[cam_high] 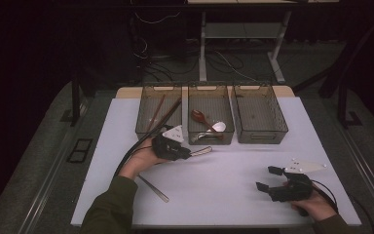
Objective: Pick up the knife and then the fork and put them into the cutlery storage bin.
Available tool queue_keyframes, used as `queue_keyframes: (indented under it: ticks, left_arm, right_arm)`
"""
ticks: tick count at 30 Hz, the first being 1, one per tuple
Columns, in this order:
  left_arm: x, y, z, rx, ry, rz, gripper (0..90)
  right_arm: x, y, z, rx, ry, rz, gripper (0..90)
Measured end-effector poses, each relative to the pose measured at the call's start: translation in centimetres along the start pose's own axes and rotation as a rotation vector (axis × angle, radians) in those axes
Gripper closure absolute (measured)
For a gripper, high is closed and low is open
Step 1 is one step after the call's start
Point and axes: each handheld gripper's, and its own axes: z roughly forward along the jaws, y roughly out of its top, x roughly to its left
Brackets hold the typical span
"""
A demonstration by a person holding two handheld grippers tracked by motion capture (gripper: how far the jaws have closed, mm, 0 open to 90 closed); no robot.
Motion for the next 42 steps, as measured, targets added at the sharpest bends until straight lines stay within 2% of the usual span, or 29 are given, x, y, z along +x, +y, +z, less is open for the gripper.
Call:
queue_keyframes:
  ticks: [3, 7, 8, 9, 12, 14, 22, 31, 35, 38, 40, 42]
  left_arm:
    - [-0.6, 0.7, 0.2, -0.012, -0.023, 0.004, 79.1]
    - [-1.5, 1.6, 0.5, -0.013, -0.048, 0.029, 79.1]
    - [-1.8, 1.8, 0.7, -0.023, -0.059, 0.016, 79.1]
    - [-2.1, 2.0, 0.8, -0.019, -0.066, 0.028, 79.1]
    - [-3.1, 2.6, 1.1, -0.021, -0.079, 0.043, 79.1]
    - [-3.6, 3.1, 1.2, -0.027, -0.086, 0.06, 79.1]
    - [-5.5, 4.7, 1.8, -0.031, -0.111, 0.127, 79.1]
    - [-7.2, 6.0, 2.5, -0.02, -0.134, 0.185, 79.1]
    - [-7.6, 6.3, 2.7, -0.016, -0.137, 0.202, 79.1]
    - [-7.7, 6.5, 2.7, -0.013, -0.132, 0.218, 79.1]
    - [-7.8, 6.5, 2.7, -0.006, -0.132, 0.226, 79.1]
    - [-7.9, 6.5, 2.7, -0.005, -0.134, 0.227, 79.1]
  right_arm:
    - [0.0, 0.3, -0.1, -0.004, 0.002, -0.003, 18.0]
    - [-0.1, 1.1, -0.4, 0.01, 0.03, 0.005, 18.0]
    - [-0.1, 1.4, -0.4, 0.014, 0.041, 0.008, 17.7]
    - [-0.1, 1.6, -0.5, 0.02, 0.048, 0.005, 15.6]
    - [-0.1, 2.2, -0.5, 0.051, 0.075, -0.035, 15.0]
    - [-0.1, 2.7, -0.5, 0.059, 0.12, -0.038, 15.0]
    - [0.5, 5.0, -0.2, 0.105, 0.185, -0.116, 15.0]
    - [1.9, 7.9, 1.9, 0.16, 0.282, -0.201, 15.1]
    - [2.7, 9.3, 3.0, 0.215, 0.329, -0.244, 15.2]
    - [3.3, 10.1, 4.0, 0.257, 0.346, -0.286, 16.2]
    - [3.4, 10.5, 4.6, 0.287, 0.363, -0.33, 21.3]
    - [3.6, 10.8, 5.1, 0.315, 0.389, -0.341, 23.8]
